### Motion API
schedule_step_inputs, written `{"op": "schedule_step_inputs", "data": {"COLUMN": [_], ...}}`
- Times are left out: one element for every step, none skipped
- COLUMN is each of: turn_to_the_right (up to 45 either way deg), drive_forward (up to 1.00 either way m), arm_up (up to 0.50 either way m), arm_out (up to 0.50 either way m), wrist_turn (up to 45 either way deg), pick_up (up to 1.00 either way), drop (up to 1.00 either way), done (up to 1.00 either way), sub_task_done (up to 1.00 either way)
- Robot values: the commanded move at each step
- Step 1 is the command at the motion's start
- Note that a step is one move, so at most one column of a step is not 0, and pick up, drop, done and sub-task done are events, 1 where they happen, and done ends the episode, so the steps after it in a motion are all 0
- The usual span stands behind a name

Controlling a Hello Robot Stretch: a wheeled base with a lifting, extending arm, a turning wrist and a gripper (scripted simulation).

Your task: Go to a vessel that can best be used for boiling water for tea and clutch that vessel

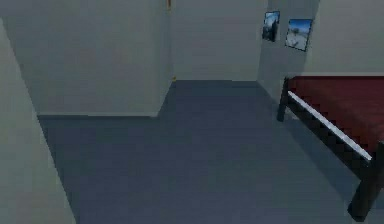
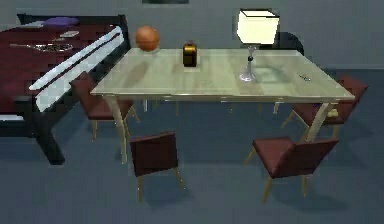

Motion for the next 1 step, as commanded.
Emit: {"op": "schedule_step_inputs", "data": {"turn_to_the_right": [0.0], "drive_forward": [0.75], "arm_up": [0.00], "arm_out": [0.00], "wrist_turn": [0.0], "pick_up": [0.00], "drop": [0.00], "done": [0.00], "sub_task_done": [0.00]}}
